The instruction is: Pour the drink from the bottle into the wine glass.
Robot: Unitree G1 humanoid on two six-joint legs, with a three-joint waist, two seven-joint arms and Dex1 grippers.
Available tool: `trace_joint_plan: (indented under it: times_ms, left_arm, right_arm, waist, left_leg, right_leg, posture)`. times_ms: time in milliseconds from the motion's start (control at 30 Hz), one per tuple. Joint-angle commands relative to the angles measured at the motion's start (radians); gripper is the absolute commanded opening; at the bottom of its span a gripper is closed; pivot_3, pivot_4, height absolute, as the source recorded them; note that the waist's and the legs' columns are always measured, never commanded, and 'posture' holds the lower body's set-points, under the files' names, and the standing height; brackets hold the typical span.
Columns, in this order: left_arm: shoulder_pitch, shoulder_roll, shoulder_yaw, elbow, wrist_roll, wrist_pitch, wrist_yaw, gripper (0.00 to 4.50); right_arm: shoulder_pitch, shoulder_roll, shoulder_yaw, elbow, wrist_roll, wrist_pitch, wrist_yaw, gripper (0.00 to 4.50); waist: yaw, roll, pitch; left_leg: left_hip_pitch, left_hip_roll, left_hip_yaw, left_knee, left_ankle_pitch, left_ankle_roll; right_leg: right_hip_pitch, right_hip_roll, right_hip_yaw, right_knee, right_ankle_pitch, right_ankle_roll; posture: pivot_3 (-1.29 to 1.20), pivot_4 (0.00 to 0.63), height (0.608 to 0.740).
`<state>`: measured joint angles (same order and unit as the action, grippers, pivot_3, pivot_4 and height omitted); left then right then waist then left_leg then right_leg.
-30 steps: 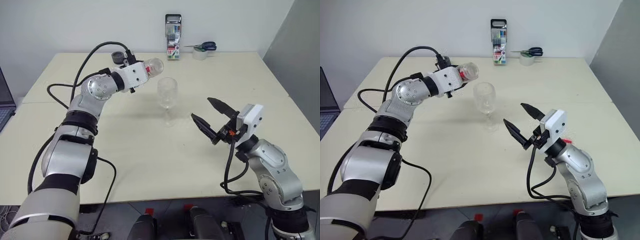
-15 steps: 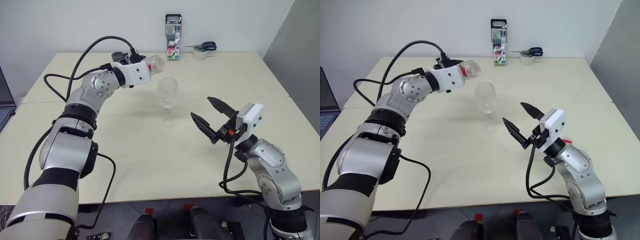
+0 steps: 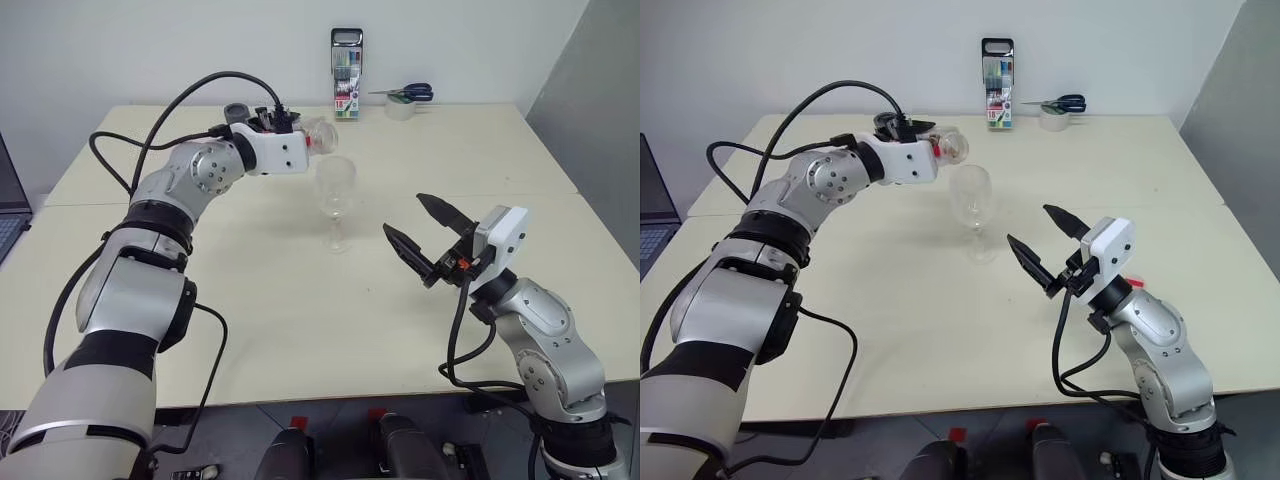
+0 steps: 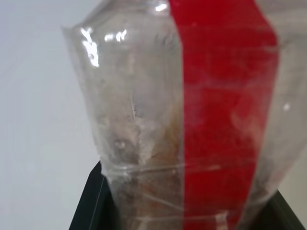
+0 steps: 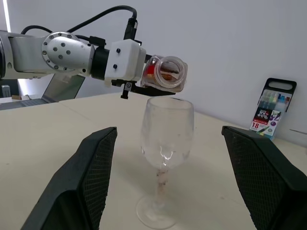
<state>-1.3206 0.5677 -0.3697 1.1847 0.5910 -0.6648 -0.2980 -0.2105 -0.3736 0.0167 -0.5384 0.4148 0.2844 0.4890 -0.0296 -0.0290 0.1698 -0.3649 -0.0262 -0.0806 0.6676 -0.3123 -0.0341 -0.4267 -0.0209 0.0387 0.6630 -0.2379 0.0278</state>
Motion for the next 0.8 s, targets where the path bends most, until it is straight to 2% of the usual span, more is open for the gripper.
trace_joint_plan:
  times_ms: [33,800]
  left_arm:
    - [-0.065,0.020,-0.003,-0.009,0.008,-0.013,0.027,1.66]
    - [-0.117,0.039,-0.086,0.018,0.120,-0.030,0.109,1.66]
  right_arm:
    - [-0.003,-0.003,-0.012,-0.042,0.005,-0.003,-0.003,3.75]
    - [-0.016,-0.017,-0.023,-0.014,0.005,0.001,0.001,3.75]
  waist:
    - [0.000,0.000,0.000]
    - [0.000,0.000,0.000]
  left_leg:
    - [0.000,0.000,0.000,0.000,0.000,0.000]
    - [0.000,-0.001,0.000,0.000,0.000,0.000]
  right_leg:
    - [0.000,0.000,0.000,0.000,0.000,0.000]
    - [0.000,0.000,0.000,0.000,0.000,0.000]
  posture:
    - [0.00,0.150,0.740]
    - [0.00,0.150,0.740]
